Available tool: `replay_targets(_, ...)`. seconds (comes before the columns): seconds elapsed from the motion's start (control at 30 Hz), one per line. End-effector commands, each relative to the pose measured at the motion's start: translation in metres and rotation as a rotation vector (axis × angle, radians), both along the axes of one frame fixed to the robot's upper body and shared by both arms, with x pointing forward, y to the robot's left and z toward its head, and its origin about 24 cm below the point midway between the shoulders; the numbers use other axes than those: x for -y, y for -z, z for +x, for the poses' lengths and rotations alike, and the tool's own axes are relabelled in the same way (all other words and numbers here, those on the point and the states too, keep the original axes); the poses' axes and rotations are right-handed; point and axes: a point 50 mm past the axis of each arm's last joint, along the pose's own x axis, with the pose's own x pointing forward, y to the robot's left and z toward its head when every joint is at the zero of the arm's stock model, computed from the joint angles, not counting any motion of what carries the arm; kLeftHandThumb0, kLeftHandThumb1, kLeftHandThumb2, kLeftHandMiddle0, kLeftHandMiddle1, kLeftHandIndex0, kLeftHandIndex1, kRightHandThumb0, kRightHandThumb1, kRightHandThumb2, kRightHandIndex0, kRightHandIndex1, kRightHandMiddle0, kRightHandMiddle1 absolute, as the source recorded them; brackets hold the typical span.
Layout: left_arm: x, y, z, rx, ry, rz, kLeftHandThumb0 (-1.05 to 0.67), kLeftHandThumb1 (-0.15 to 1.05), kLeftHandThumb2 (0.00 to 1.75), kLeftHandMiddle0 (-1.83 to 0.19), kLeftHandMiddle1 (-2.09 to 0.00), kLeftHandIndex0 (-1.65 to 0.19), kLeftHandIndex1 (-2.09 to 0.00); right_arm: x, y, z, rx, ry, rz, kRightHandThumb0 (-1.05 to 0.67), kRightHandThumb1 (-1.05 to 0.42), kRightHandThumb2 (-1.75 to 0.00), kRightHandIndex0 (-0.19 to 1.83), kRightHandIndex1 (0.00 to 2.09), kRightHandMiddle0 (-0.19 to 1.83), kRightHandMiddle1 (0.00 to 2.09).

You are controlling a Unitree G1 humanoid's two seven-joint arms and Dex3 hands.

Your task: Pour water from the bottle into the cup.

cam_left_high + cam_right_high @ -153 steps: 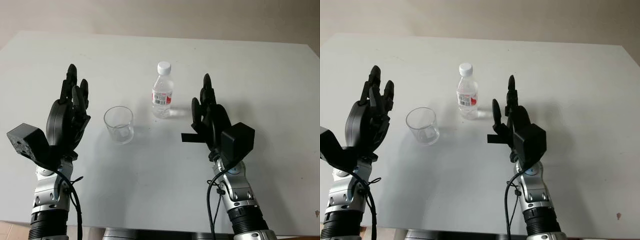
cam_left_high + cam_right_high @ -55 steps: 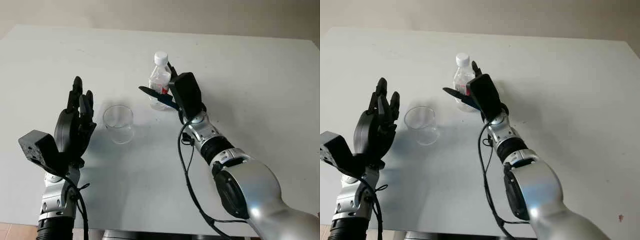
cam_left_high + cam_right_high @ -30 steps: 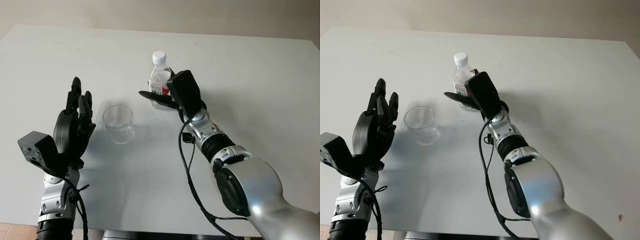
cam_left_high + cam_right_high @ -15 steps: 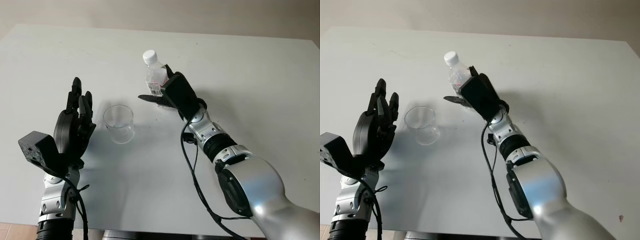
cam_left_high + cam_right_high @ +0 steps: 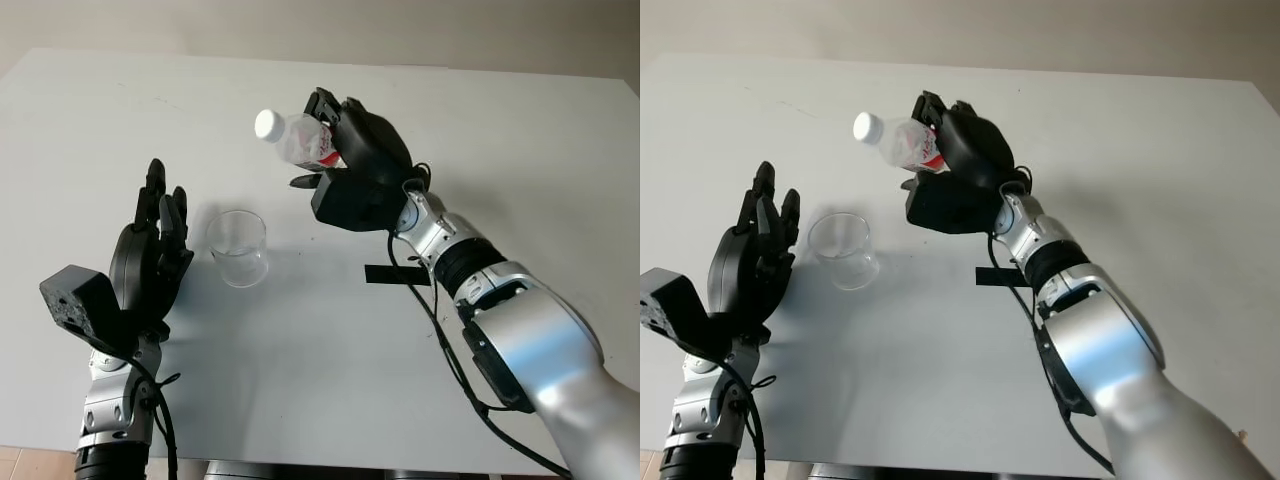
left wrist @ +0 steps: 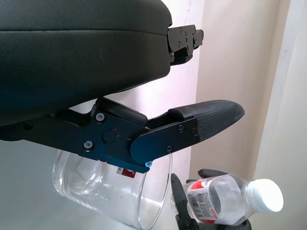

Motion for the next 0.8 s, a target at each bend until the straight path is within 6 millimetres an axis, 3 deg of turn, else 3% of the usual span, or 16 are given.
replay_targets(0.0,0.002,-0.001,-0.002,0.007,0.001,0.006,-0.77,1.05,0.73,0.06,-0.06,0.12,-0.06,-0.002,-0.024,0.002,0.087,-0.033,-0.021,-0.16,-1.05,-0.17,0.94,2.09,0.55,2.09)
replay_targets(0.43,0.005,0.001,-0.001,0.004,0.008,0.0,-0.77,1.05,0.73,0.07,-0.05,0.13,-0.05,-0.003,-0.045,0.0,0.288,-0.084,-0.267,-0.2,-1.03,-0.13,0.85,2.09,0.49,2.09)
replay_targets(0.77,0.006,-0.001,0.002,0.013,-0.002,-0.009,-0.79,1.05,0.77,0.07,-0.05,0.13,-0.05,-0.014,-0.058,-0.004,0.488,-0.135,-0.439,-0.22,-1.05,-0.23,1.0,2.09,0.55,2.09)
